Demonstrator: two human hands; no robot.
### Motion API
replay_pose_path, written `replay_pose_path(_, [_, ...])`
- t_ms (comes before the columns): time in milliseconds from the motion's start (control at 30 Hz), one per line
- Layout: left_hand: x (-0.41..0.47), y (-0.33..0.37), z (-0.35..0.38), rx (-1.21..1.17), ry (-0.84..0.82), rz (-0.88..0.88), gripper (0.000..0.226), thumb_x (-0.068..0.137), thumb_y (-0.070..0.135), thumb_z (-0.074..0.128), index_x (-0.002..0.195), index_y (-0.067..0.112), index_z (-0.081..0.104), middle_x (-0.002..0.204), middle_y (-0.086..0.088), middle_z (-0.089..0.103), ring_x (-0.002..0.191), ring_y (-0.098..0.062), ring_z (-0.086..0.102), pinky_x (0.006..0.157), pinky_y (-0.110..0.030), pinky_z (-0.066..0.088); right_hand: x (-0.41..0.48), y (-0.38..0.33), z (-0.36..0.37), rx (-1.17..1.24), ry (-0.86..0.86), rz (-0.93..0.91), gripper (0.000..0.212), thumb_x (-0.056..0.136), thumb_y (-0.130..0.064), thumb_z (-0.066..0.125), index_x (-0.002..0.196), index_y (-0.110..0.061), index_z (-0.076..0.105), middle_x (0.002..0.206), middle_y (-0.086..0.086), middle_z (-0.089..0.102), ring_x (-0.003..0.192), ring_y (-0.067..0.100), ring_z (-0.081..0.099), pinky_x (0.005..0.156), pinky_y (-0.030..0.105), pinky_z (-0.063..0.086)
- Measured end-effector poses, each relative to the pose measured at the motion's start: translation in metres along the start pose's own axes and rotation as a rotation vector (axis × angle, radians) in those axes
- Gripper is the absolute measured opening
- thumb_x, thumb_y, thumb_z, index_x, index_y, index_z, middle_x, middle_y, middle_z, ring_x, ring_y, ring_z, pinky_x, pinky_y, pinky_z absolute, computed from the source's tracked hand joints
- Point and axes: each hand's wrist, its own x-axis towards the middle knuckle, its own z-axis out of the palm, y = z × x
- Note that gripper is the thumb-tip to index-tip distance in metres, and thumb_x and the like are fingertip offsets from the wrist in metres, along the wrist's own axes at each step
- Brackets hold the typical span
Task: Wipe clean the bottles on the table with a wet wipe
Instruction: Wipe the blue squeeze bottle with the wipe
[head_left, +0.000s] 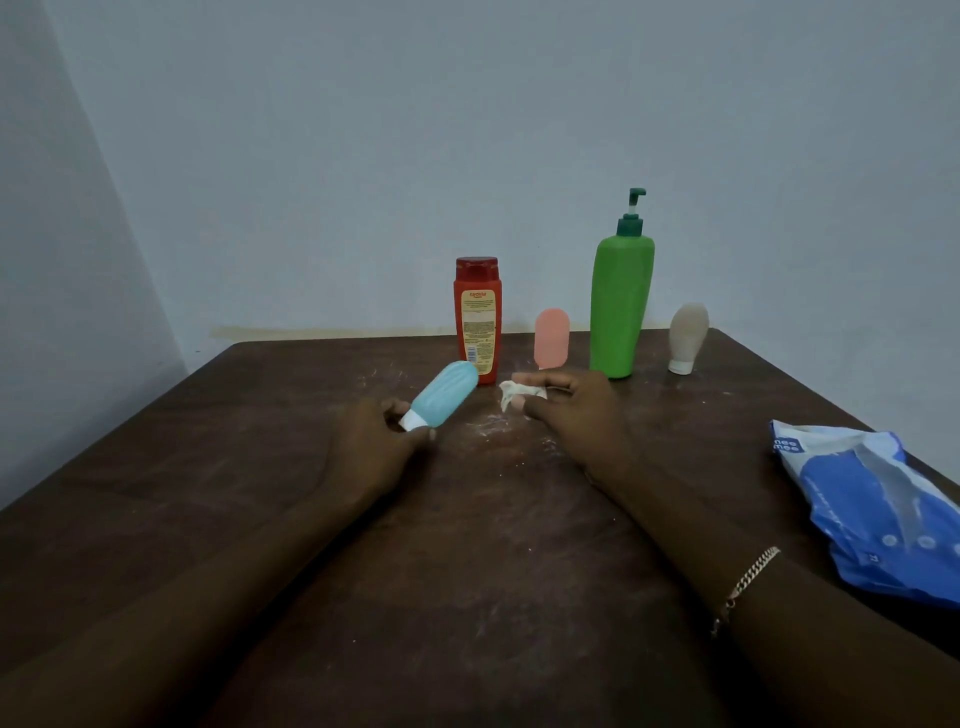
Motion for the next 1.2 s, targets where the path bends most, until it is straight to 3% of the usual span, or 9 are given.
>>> replay_pose_path(133, [-0.001, 0.004, 0.006, 0.057, -0.085, 0.083, 0.037, 0.076, 0.033, 0.085, 0.107, 0.024, 0.068, 0.092, 0.010, 0.066, 0.080, -0.005, 0.062, 0.064, -0.021, 0.049, -0.004, -0.003, 0.002, -0.106, -0.030, -0.050, 0.031, 0.079, -0.012, 0.079, 0.110, -0.018, 0.075, 0.099, -0.007, 0.075, 0.089, 0.003, 0.068, 0.087, 0.032, 0.058])
replay_pose_path(333, [-0.003, 0.004, 0.008, 0.141, -0.117, 0.159, 0.035, 0.076, 0.031, 0.085, 0.103, 0.026, 0.064, 0.097, 0.010, 0.063, 0.084, -0.005, 0.059, 0.066, -0.018, 0.047, -0.003, 0.000, 0.002, -0.215, 0.049, -0.034, 0.025, 0.081, -0.020, 0.078, 0.106, -0.021, 0.076, 0.095, -0.010, 0.074, 0.085, 0.003, 0.067, 0.083, 0.037, 0.059])
replay_pose_path(500, [-0.004, 0.006, 0.006, 0.204, -0.146, 0.242, 0.030, 0.077, 0.036, 0.083, 0.098, 0.030, 0.062, 0.094, 0.015, 0.059, 0.083, -0.003, 0.057, 0.067, -0.019, 0.048, -0.012, -0.005, 0.012, -0.394, 0.008, -0.012, 0.025, 0.085, -0.022, 0.073, 0.109, -0.019, 0.074, 0.101, -0.009, 0.070, 0.078, -0.008, 0.055, 0.071, 0.001, 0.041])
replay_pose_path(633, [-0.006, 0.008, 0.005, 0.224, -0.134, 0.267, 0.026, 0.077, 0.035, 0.082, 0.088, 0.031, 0.059, 0.086, 0.014, 0.059, 0.076, -0.003, 0.056, 0.060, -0.018, 0.041, -0.027, -0.021, 0.033, -0.495, -0.136, -0.043, 0.027, 0.089, -0.022, 0.068, 0.117, -0.019, 0.071, 0.119, -0.001, 0.068, 0.103, 0.006, 0.059, 0.093, 0.015, 0.043])
replay_pose_path(767, [-0.004, 0.008, 0.007, 0.196, -0.138, 0.266, 0.025, 0.077, 0.036, 0.082, 0.085, 0.027, 0.060, 0.084, 0.010, 0.060, 0.076, -0.007, 0.056, 0.061, -0.022, 0.042, -0.034, -0.031, 0.046, -0.525, -0.254, -0.092, 0.028, 0.092, -0.021, 0.065, 0.120, -0.021, 0.069, 0.127, -0.002, 0.064, 0.115, 0.008, 0.054, 0.102, 0.022, 0.040])
replay_pose_path(833, [-0.004, 0.008, 0.006, 0.214, -0.135, 0.277, 0.026, 0.076, 0.036, 0.083, 0.088, 0.026, 0.062, 0.086, 0.011, 0.061, 0.077, -0.006, 0.057, 0.062, -0.022, 0.045, -0.028, -0.026, 0.039, -0.556, -0.245, -0.074, 0.027, 0.091, -0.019, 0.066, 0.118, -0.020, 0.070, 0.125, -0.001, 0.066, 0.114, 0.010, 0.057, 0.100, 0.022, 0.041])
replay_pose_path(967, [-0.004, 0.006, 0.004, 0.187, -0.146, 0.275, 0.030, 0.075, 0.037, 0.084, 0.093, 0.025, 0.064, 0.092, 0.012, 0.063, 0.081, -0.003, 0.058, 0.066, -0.023, 0.052, -0.013, -0.011, 0.016, -0.549, -0.116, 0.037, 0.024, 0.086, -0.017, 0.071, 0.110, -0.016, 0.074, 0.111, 0.002, 0.073, 0.089, 0.003, 0.061, 0.075, 0.005, 0.040])
replay_pose_path(1067, [-0.003, 0.007, 0.004, 0.179, -0.161, 0.257, 0.030, 0.074, 0.036, 0.085, 0.090, 0.029, 0.060, 0.091, 0.015, 0.060, 0.080, -0.002, 0.057, 0.062, -0.018, 0.047, -0.015, -0.013, 0.019, -0.558, -0.115, 0.028, 0.026, 0.087, -0.015, 0.070, 0.112, -0.017, 0.073, 0.114, 0.002, 0.072, 0.096, 0.007, 0.063, 0.089, 0.018, 0.049])
replay_pose_path(1200, [-0.003, 0.008, 0.005, 0.142, -0.171, 0.239, 0.027, 0.076, 0.030, 0.084, 0.083, 0.025, 0.058, 0.081, 0.011, 0.061, 0.072, -0.007, 0.057, 0.058, -0.021, 0.042, -0.031, -0.034, 0.043, -0.552, -0.272, -0.108, 0.029, 0.093, -0.021, 0.062, 0.121, -0.022, 0.068, 0.127, -0.002, 0.063, 0.115, 0.010, 0.055, 0.101, 0.021, 0.037])
